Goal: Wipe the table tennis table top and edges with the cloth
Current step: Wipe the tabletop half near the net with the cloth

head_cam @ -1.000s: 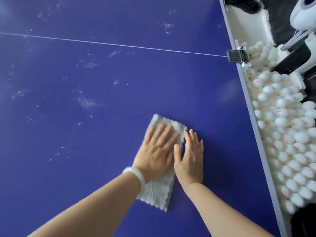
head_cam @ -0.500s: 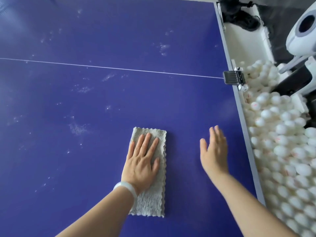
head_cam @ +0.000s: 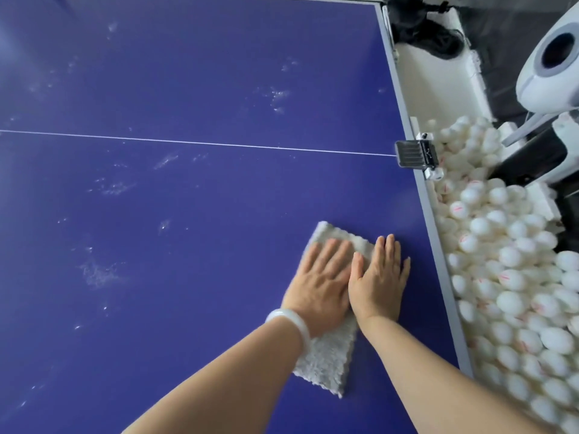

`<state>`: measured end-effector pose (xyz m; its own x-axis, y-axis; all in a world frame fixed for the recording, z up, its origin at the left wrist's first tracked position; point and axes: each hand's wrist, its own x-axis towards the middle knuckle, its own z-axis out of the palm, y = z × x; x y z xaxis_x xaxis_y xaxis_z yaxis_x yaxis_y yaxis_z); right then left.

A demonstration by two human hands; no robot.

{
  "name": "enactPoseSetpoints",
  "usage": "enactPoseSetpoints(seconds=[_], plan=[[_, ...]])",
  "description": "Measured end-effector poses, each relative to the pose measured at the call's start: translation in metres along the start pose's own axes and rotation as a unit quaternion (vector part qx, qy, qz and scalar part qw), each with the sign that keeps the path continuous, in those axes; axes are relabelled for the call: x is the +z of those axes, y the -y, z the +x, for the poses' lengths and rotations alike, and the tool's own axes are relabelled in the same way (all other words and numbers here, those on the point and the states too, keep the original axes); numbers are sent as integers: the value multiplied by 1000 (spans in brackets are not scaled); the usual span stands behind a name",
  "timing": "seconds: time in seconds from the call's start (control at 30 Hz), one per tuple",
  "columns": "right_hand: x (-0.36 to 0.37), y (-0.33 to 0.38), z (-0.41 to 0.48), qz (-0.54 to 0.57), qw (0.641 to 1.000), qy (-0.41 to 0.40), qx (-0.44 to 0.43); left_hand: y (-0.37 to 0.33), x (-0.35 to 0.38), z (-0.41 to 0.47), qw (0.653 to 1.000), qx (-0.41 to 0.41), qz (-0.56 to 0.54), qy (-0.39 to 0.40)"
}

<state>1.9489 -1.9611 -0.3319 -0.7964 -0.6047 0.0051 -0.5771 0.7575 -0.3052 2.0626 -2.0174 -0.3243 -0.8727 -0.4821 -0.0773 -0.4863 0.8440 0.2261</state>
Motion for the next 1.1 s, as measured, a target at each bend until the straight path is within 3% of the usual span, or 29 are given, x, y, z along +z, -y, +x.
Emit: enactPoseSetpoints(seconds=[0.07, 0.13, 0.2, 0.27, 0.33, 0.4, 0.47, 0.53, 0.63, 0.67, 0.77, 0.83, 0.97, 1.1], plan=[[-1, -1, 1, 0, 1000, -9, -2, 0, 0, 9, 999, 52, 6, 8], [-1, -2, 0, -7, 1000, -5, -1, 41, -9, 9, 998, 40, 29, -34], [0, 0, -1, -23, 1000, 0, -2, 102, -20, 3, 993, -84, 30, -72], [2, 1, -1, -40, 999, -1, -3, 154, -33, -12, 967, -235, 11, -101], [3, 2, -1, -47, 999, -1, -2, 161, -36, -19, 943, -315, -5, -104], [2, 3, -2, -50, 999, -4, -4, 123, -31, -13, 952, -286, -2, -110], [1, 2, -2, -45, 999, -13, -4, 64, -18, -4, 986, -136, -3, -95], [0, 2, -3, -41, 999, -14, -2, 18, -5, -3, 999, 20, 3, -42], [2, 0, -3, -50, 999, -13, -12, 50, -16, 3, 994, 98, 35, -12], [3, -1, -2, -56, 998, -12, -13, 77, -23, 1, 996, 69, 43, -26], [5, -1, -3, -70, 997, -7, -9, 161, -44, -22, 988, -138, 12, -73], [4, 0, -2, -76, 997, 1, -4, 179, -46, -43, 974, -210, 5, -79], [4, 1, -3, -90, 996, 13, -14, 173, -44, -43, 969, -236, -17, -76], [0, 7, -7, -106, 982, 37, -154, 178, -43, -44, 971, -230, -13, -70]])
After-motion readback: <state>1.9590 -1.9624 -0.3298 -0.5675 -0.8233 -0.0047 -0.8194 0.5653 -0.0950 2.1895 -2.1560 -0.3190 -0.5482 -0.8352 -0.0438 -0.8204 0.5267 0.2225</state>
